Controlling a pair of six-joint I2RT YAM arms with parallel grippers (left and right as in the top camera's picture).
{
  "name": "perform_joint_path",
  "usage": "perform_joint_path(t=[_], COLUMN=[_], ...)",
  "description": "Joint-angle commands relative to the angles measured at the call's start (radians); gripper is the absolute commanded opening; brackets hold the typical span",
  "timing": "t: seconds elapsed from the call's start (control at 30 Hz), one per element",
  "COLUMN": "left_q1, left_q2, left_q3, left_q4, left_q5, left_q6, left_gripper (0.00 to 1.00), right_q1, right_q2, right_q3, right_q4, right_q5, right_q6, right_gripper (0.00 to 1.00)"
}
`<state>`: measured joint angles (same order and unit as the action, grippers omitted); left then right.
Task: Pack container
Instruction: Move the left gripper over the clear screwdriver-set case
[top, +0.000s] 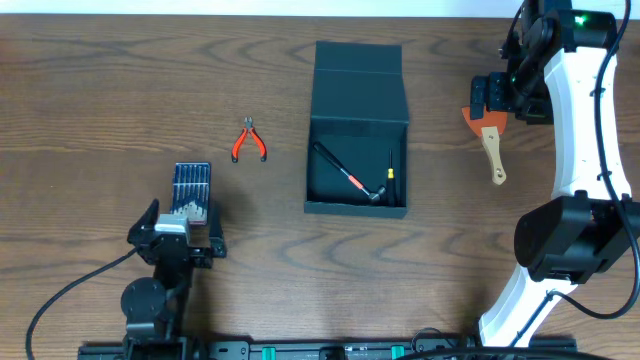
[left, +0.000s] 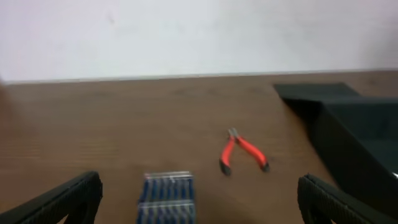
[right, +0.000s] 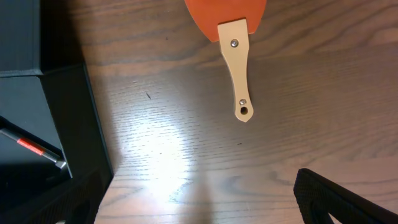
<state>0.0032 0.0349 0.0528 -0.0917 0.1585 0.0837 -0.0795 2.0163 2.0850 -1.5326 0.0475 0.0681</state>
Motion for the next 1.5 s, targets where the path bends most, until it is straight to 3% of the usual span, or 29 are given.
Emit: perform_joint_path(t=[0.0, 0.13, 0.33, 0.43, 0.57, 0.93, 1.23, 1.47], left_q1=[-0.005, -0.005, -0.005, -0.005, -0.005, -0.002, 0.002, 0.03], left_q2=[0.071, 0.274, 0.743, 1.014, 1.244, 1.454, 1.561, 1.688], left_q3=[0.112, 0.34, 0.75, 0.983, 1.164, 1.195, 1.195, 1.195], left_q4=[-0.102, -0.268, -0.553, -0.754, -0.862, -0.837, -0.819, -0.792], left_q5=[0.055, 0.002, -0.012, -0.013, -0.014, -0.019, -0.171, -0.167], left_q6=[-0.036, -0.014, -0.004, 0.052, 0.134, 0.133, 0.128, 0.058], left_gripper=[0.98, 0.99, 0.98, 0.98, 0.99, 0.98, 0.98, 0.99], right_q1=[-0.005, -0.005, -0.005, -0.005, -0.005, -0.005, -0.005, -0.005], right_q2=[-0.013, -0.013, -0.013, -0.013, -0.013, -0.013, -0.013, -0.013], right_q3=[0.015, 0.015, 0.015, 0.015, 0.015, 0.015, 0.015, 0.015], right_q4=[-0.001, -0.001, -0.001, -0.001, -0.001, -0.001, -0.001, -0.001], right_q5=[-0.003, -0.003, -0.003, -0.003, -0.003, -0.003, -0.003, -0.003], right_q6=[0.013, 0.013, 0.013, 0.013, 0.013, 0.013, 0.013, 0.013], right_gripper=[0.99, 0.99, 0.99, 0.99, 0.98, 0.99, 0.99, 0.99])
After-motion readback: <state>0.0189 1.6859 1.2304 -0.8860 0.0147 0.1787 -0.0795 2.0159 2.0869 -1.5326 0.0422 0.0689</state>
